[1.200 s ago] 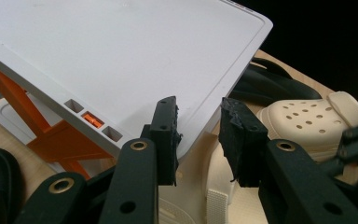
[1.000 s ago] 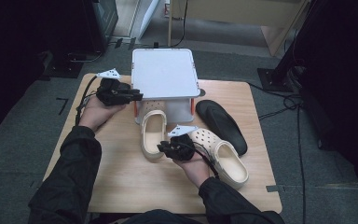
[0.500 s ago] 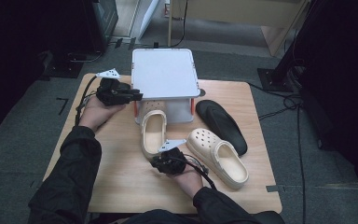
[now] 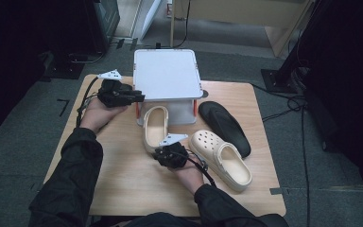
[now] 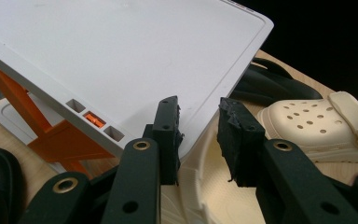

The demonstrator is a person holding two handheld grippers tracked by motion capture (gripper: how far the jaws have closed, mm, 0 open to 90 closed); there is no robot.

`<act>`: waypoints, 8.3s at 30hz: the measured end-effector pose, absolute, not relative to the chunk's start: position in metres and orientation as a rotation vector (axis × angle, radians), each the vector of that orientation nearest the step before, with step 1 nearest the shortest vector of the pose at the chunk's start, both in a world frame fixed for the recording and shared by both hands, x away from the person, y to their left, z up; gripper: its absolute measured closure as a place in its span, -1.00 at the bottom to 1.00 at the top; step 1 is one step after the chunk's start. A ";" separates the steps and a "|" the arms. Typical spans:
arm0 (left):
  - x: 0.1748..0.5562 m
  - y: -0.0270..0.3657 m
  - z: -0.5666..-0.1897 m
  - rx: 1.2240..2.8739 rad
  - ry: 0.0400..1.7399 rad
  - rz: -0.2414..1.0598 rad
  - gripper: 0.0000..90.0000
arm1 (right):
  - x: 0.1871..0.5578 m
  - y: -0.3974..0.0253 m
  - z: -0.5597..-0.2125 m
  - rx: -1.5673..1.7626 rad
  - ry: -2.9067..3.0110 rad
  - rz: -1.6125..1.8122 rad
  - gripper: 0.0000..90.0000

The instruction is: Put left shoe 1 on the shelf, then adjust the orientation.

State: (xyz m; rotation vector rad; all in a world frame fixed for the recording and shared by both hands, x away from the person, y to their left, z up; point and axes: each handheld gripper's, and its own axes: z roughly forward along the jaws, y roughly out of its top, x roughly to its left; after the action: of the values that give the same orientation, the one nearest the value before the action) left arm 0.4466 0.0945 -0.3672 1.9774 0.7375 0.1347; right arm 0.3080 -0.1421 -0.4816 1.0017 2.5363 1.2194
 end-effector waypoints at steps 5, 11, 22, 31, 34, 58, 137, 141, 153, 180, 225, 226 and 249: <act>0.447 0.095 -0.367 1.974 0.737 0.128 0.54 | 0.322 -0.142 -0.480 1.014 2.517 1.214 0.67; 0.448 0.095 -0.367 1.973 0.744 0.127 0.54 | 0.338 -0.140 -0.480 1.056 2.510 1.208 0.70; 0.448 0.096 -0.367 1.970 0.751 0.119 0.54 | 0.354 -0.126 -0.479 1.039 2.515 1.191 0.65; 0.448 0.096 -0.367 1.969 0.750 0.114 0.54 | 0.369 -0.121 -0.478 1.056 2.511 1.185 0.64; 0.448 0.096 -0.367 1.968 0.751 0.114 0.54 | 0.373 -0.119 -0.478 1.063 2.517 1.184 0.65; 0.449 0.097 -0.368 1.957 0.756 0.106 0.55 | 0.398 -0.108 -0.480 1.105 2.487 1.216 0.56; 0.451 0.101 -0.365 1.956 0.765 0.080 0.36 | 0.287 -0.380 -0.440 1.204 2.348 1.168 0.17; 0.451 0.100 -0.366 1.957 0.762 0.083 0.35 | 0.291 -0.379 -0.448 1.182 2.375 1.136 0.12; 0.451 0.099 -0.367 1.955 0.759 0.078 0.35 | 0.304 -0.376 -0.461 1.279 2.355 1.135 0.41; 0.451 0.099 -0.367 1.951 0.759 0.073 0.35 | 0.300 -0.307 -0.441 1.312 2.309 1.184 0.69; 0.452 0.099 -0.368 1.944 0.761 0.067 0.35 | 0.307 -0.285 -0.456 1.198 2.280 1.134 0.44; 0.452 0.099 -0.368 1.944 0.761 0.067 0.35 | 0.306 -0.284 -0.456 1.190 2.275 1.129 0.48; 0.451 0.099 -0.367 1.946 0.762 0.070 0.35 | 0.309 -0.290 -0.443 1.221 2.216 1.202 0.68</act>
State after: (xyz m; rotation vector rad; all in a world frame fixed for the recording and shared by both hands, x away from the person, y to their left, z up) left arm 0.4515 0.0991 -0.3675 1.9455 0.7619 0.0703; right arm 0.3095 -0.2896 -0.4428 1.2212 2.2161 1.2015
